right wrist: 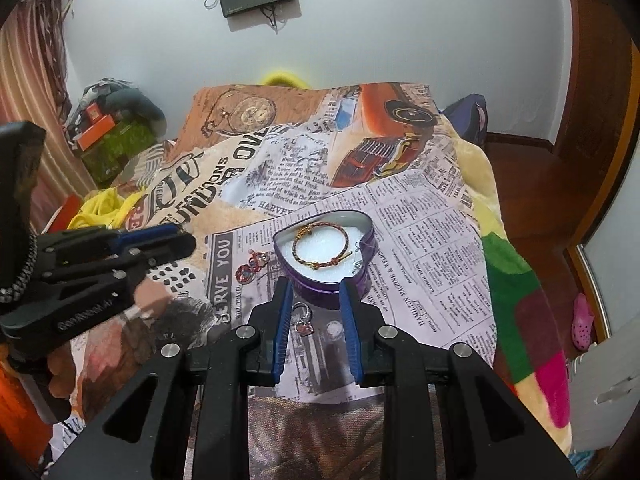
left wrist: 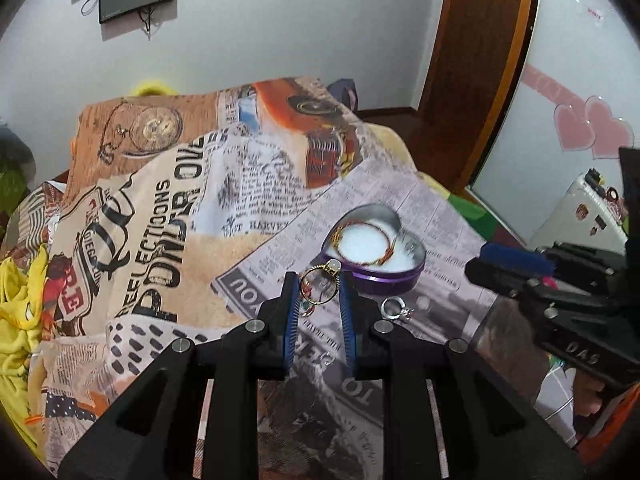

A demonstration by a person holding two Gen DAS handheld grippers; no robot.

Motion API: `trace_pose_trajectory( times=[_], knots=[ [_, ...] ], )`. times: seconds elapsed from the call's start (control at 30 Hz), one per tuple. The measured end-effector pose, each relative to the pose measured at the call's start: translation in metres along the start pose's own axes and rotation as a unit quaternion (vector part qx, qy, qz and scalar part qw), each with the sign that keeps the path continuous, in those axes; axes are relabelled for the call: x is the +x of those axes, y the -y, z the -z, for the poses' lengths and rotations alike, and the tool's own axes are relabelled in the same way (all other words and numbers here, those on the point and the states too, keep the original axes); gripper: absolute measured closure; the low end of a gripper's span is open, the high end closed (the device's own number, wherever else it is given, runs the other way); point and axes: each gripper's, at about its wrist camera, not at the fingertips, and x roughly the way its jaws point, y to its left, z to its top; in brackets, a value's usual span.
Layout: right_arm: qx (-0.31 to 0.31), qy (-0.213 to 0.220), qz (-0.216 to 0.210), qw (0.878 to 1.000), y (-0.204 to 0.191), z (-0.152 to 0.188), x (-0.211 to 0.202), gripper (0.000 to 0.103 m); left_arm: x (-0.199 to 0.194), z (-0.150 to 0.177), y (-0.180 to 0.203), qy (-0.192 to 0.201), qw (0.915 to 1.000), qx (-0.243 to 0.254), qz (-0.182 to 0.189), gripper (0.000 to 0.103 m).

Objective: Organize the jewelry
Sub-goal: 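Grasp the gold ring with red charm using the left gripper and lift, then lower the gold ring into the tin with the left gripper while the right gripper carries the silver ring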

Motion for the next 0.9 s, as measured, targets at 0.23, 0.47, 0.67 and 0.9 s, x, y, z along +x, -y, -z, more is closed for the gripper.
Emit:
trace_pose_trajectory(
  times=[0.23,0.47,0.67,0.9],
  knots=[
    [0.016,-0.033,-0.014,0.999,0.013,0.009,0.018,0.079,-0.002,0.003,0.001,0.004,1.0000,0.001,0.005,0.084],
    [-0.003,-0.084,-0.025,0.996,0.003,0.020,0.053,0.067,0.009,0.010,-0.004,-0.006,1.0000,-0.003,0.003,0.084],
    [-0.019,-0.098,-0.025,0.995,-0.004,0.023,0.073,0.067,0.018,0.013,-0.011,-0.015,0.9998,-0.012,0.006,0.084],
    [-0.011,-0.095,-0.029,0.995,-0.004,0.026,0.072,0.093,0.024,0.014,-0.011,-0.020,0.9997,-0.014,0.006,0.084]
  ],
)
